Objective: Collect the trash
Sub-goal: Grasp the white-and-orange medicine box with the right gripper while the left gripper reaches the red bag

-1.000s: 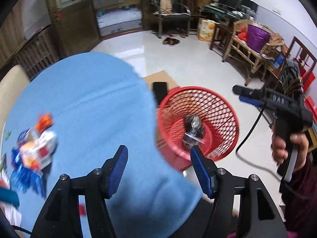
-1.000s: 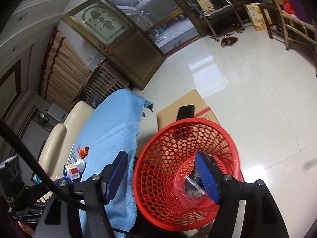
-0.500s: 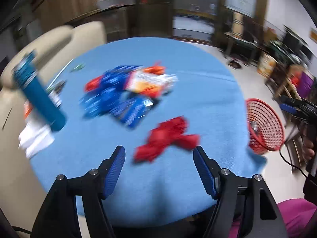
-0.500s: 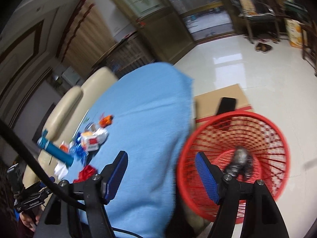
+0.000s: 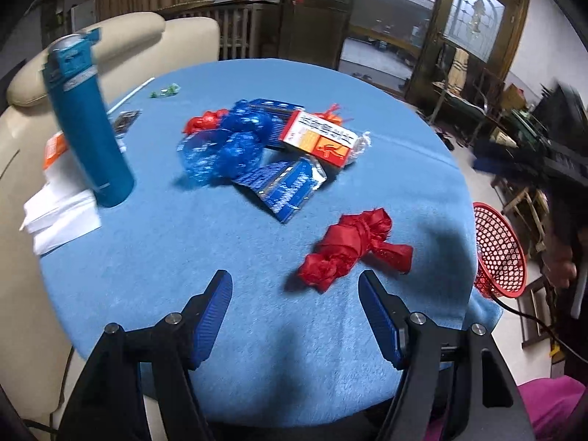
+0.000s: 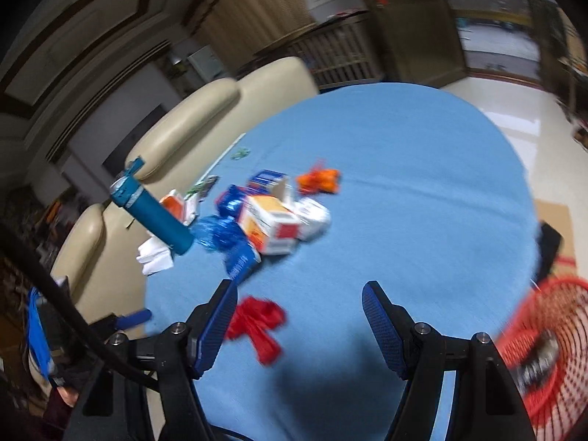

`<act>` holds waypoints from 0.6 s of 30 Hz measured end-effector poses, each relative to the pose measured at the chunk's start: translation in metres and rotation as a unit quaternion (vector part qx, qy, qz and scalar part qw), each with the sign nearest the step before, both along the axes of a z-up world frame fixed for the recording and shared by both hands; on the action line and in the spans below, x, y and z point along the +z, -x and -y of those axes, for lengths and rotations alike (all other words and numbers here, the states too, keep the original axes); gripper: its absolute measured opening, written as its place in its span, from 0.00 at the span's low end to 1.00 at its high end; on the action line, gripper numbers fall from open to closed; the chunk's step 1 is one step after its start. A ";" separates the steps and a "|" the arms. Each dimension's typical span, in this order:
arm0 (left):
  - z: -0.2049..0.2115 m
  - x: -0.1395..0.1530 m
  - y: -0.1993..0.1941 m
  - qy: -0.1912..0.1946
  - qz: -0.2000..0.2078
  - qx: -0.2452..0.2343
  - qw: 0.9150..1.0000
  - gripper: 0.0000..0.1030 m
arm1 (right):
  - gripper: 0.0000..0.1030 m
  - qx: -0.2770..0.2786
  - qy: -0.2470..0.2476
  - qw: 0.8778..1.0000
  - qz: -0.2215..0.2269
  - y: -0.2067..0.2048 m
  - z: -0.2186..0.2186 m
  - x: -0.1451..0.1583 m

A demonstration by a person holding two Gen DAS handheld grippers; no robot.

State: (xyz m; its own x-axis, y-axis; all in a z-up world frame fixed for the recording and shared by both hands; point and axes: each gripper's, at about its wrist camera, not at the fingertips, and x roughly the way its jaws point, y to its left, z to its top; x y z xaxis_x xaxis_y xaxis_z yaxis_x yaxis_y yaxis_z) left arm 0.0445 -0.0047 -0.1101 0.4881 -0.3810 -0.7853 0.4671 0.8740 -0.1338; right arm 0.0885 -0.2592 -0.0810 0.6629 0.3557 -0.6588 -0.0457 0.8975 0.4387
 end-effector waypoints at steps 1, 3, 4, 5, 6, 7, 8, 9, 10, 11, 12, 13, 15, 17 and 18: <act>0.003 -0.001 -0.002 0.001 0.000 -0.007 1.000 0.70 | 0.72 0.011 0.005 1.000 -0.002 -0.014 -0.007 0.001; 0.014 -0.007 -0.008 0.001 0.002 -0.025 1.000 0.70 | 0.72 0.033 0.015 0.999 -0.006 -0.038 -0.023 0.001; 0.019 -0.010 -0.011 0.003 0.001 -0.035 0.999 0.70 | 0.72 0.044 0.018 0.999 -0.010 -0.050 -0.031 0.000; 0.022 -0.012 -0.013 0.005 0.001 -0.043 0.999 0.70 | 0.71 0.059 0.020 0.998 -0.013 -0.062 -0.039 0.000; 0.025 -0.015 -0.015 0.009 0.001 -0.050 0.999 0.70 | 0.71 0.075 0.024 0.997 -0.016 -0.078 -0.048 -0.001; 0.027 -0.018 -0.017 0.013 0.000 -0.056 0.998 0.70 | 0.71 0.082 0.025 0.996 -0.017 -0.085 -0.053 -0.001; 0.029 -0.020 -0.020 0.018 -0.002 -0.063 0.998 0.70 | 0.71 0.096 0.027 0.995 -0.020 -0.099 -0.061 -0.001; 0.030 -0.021 -0.021 0.021 -0.003 -0.068 0.997 0.70 | 0.71 0.107 0.028 0.994 -0.023 -0.109 -0.068 -0.002; 0.030 -0.023 -0.022 0.021 -0.003 -0.070 0.997 0.70 | 0.71 0.116 0.031 0.992 -0.026 -0.119 -0.073 -0.004; 0.028 -0.023 -0.023 0.025 -0.002 -0.070 0.997 0.70 | 0.71 0.120 0.038 0.992 -0.030 -0.128 -0.078 -0.006; 0.026 -0.024 -0.024 0.029 -0.003 -0.071 0.997 0.70 | 0.71 0.122 0.048 0.991 -0.033 -0.137 -0.081 -0.009; 0.022 -0.025 -0.025 0.034 -0.005 -0.071 0.997 0.70 | 0.71 0.125 0.057 0.990 -0.038 -0.146 -0.085 -0.013; 0.014 -0.029 -0.025 0.034 -0.006 -0.068 0.997 0.70 | 0.71 0.132 0.064 0.988 -0.048 -0.164 -0.090 -0.022; 0.007 -0.031 -0.026 0.031 -0.007 -0.064 0.997 0.70 | 0.71 0.136 0.071 0.987 -0.058 -0.176 -0.092 -0.030; 0.002 -0.033 -0.026 0.030 -0.009 -0.061 0.998 0.70 | 0.71 0.137 0.078 0.985 -0.066 -0.185 -0.093 -0.038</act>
State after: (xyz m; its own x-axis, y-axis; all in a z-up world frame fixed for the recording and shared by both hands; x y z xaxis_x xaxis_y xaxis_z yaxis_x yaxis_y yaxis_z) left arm 0.0705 -0.0065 -0.1427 0.4213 -0.4826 -0.7678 0.5659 0.8015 -0.1932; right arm 0.2739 -0.1664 -0.1191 0.4607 0.3971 -0.7938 -0.2477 0.9163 0.3147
